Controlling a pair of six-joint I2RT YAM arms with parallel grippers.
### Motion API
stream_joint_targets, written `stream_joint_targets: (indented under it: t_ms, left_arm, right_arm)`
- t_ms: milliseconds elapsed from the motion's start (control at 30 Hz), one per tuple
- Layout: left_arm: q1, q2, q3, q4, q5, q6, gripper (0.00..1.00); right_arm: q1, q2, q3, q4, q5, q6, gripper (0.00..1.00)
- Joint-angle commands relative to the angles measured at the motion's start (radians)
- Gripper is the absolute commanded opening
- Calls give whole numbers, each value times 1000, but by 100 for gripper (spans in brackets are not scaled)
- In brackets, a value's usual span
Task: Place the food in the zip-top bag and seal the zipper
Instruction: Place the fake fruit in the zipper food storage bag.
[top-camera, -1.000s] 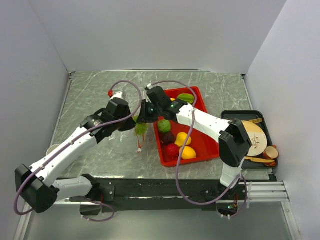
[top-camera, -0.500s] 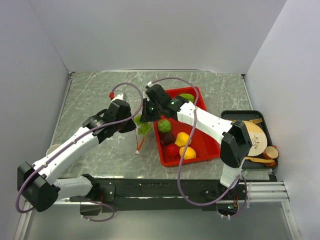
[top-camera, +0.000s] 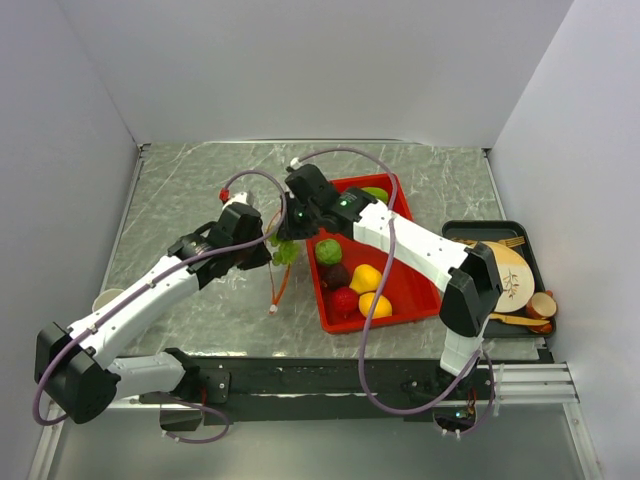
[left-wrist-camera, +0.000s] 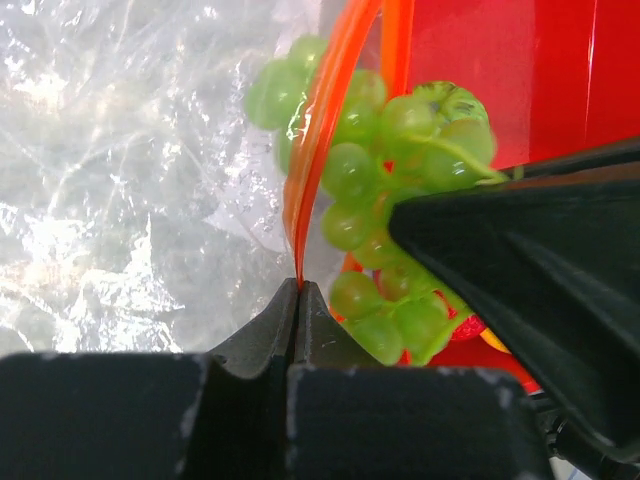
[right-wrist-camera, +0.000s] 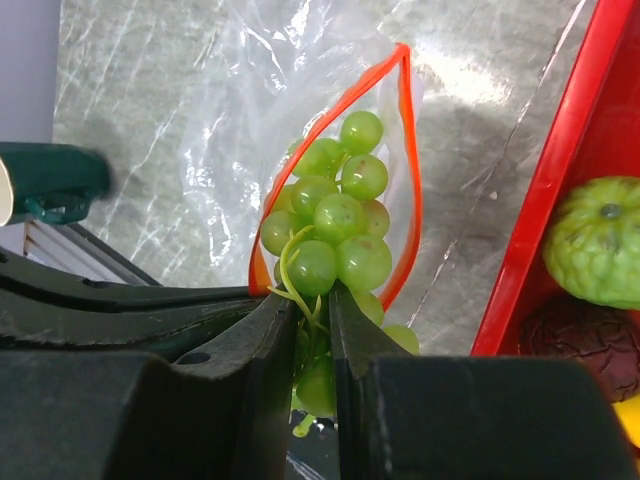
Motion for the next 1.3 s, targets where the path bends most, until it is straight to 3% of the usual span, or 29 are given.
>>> stream_joint_targets:
  t_ms: [0, 133, 367, 500, 600, 667, 800, 933, 1100, 1267]
  left_arm:
    - [-3, -25, 7, 42, 0, -16, 1]
    - [-3, -53, 18, 38, 1, -11, 1]
    - [-3, -76, 23, 29, 4, -11, 1]
    - [-3, -80, 24, 29, 12, -11, 1]
    - [-3, -89, 24, 33, 6, -9, 1]
    - [-3, -93, 29, 32, 1, -13, 1]
    - [-3, -93, 46, 13, -28, -13, 1]
    - [-3, -80, 72, -62, -123, -34, 1]
    - [-2, -105, 83, -71, -174, -45, 2]
    - [-2, -89, 96, -79, -180, -54, 1]
  right_arm:
    - [5, -47, -43, 73, -65, 45, 19]
    - [5, -64, -140, 234, -119, 94, 19]
    - [5, -19, -158, 323, -187, 143, 20]
    - [3, 25, -118, 284, -176, 135, 24]
    - [5, 59, -92, 261, -188, 108, 31]
    - [3, 71, -81, 245, -194, 89, 48]
    - [5, 54, -78, 224, -172, 31, 65]
    - [2, -114, -195, 317, -92, 7, 79]
    - [-15, -256, -299, 287, 46, -12, 80]
    - [-69, -266, -385, 253, 17, 3, 76]
